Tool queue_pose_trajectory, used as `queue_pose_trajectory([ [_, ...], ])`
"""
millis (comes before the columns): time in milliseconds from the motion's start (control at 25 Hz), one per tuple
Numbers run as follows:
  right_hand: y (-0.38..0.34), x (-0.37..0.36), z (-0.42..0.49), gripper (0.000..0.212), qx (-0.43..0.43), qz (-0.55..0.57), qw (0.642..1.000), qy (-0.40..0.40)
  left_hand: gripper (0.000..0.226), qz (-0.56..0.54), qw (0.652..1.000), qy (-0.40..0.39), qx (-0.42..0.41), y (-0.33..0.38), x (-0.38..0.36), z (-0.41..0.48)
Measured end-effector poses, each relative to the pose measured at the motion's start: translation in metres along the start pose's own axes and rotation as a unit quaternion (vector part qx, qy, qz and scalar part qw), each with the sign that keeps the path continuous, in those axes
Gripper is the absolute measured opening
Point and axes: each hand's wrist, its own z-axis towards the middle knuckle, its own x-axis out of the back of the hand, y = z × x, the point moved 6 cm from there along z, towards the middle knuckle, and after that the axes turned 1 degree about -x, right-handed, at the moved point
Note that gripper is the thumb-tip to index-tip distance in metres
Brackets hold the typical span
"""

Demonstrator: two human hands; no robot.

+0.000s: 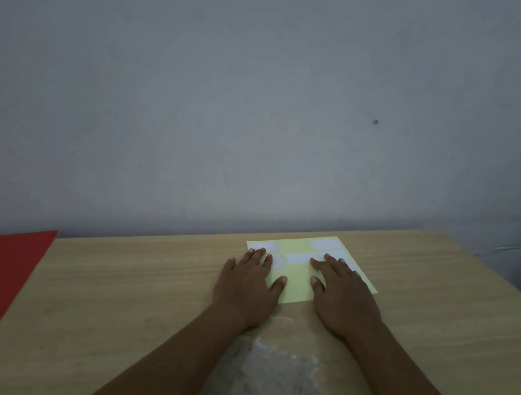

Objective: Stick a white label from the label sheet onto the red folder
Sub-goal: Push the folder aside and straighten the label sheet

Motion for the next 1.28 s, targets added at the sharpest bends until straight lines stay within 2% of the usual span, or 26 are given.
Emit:
queue_pose_trajectory([
  [680, 0.002, -0.004, 0.008, 0.052, 0.013, -0.037, 0.999, -0.002, 0.069, 0.008, 0.999, 0.032, -0.012, -0.005, -0.001, 0.01],
  [760, 0.001, -0.003, 0.006, 0.052, 0.02, -0.026, 0.999, 0.012, 0.069, -0.007, 0.999, 0.035, -0.014, -0.005, 0.0, 0.008],
  [920, -0.001, 0.01, 0.001, 0.048, 0.034, 0.042, 0.995, 0.082, 0.065, -0.102, 0.993, 0.061, -0.013, -0.009, 0.011, 0.002],
  [1000, -0.005, 0.015, -0.004, 0.045, 0.035, 0.047, 0.993, 0.101, 0.063, -0.083, 0.996, 0.043, -0.011, -0.013, 0.014, -0.008],
  [1120, -0.017, 0.012, -0.016, 0.049, 0.026, 0.012, 0.997, 0.076, 0.065, -0.049, 0.999, 0.013, -0.005, -0.026, 0.016, -0.038],
  [1280, -0.055, -0.009, -0.044, 0.061, 0.03, 0.001, 0.999, 0.033, 0.071, -0.091, 0.996, 0.023, 0.003, -0.048, 0.03, -0.079],
])
